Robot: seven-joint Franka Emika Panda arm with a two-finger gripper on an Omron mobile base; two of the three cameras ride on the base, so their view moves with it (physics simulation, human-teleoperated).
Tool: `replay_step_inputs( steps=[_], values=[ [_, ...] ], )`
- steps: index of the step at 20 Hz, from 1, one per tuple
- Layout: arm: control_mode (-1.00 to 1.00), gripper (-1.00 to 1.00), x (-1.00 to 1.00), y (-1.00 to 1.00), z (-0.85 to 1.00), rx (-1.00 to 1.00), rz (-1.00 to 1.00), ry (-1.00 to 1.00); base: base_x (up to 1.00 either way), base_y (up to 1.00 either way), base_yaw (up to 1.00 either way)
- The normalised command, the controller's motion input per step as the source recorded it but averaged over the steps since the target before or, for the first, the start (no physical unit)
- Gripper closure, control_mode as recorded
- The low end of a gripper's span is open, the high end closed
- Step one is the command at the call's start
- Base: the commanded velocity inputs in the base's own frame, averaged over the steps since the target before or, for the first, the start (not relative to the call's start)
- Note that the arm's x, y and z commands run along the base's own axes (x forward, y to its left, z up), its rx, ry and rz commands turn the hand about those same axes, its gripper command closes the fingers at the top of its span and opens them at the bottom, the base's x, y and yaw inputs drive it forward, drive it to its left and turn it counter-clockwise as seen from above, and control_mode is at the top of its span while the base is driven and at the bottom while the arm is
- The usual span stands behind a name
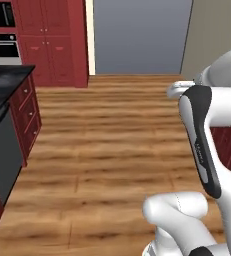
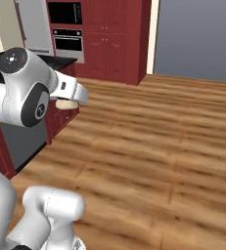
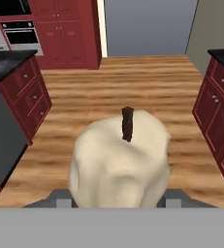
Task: Get the candle and the liquor from the cabinet and move them to the dining counter.
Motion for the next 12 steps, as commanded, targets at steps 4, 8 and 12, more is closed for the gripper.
replay_step_inputs(
  steps=[4,8,12],
  values=[
    [1.00,1.00,0.00,0.00,0.00,0.00,0.00,0.00,1.00,0.00,0.00],
    [1.00,1.00,0.00,0.00,0.00,0.00,0.00,0.00,1.00,0.00,0.00],
    [1.00,1.00,0.00,0.00,0.00,0.00,0.00,0.00,1.00,0.00,0.02]
  ],
)
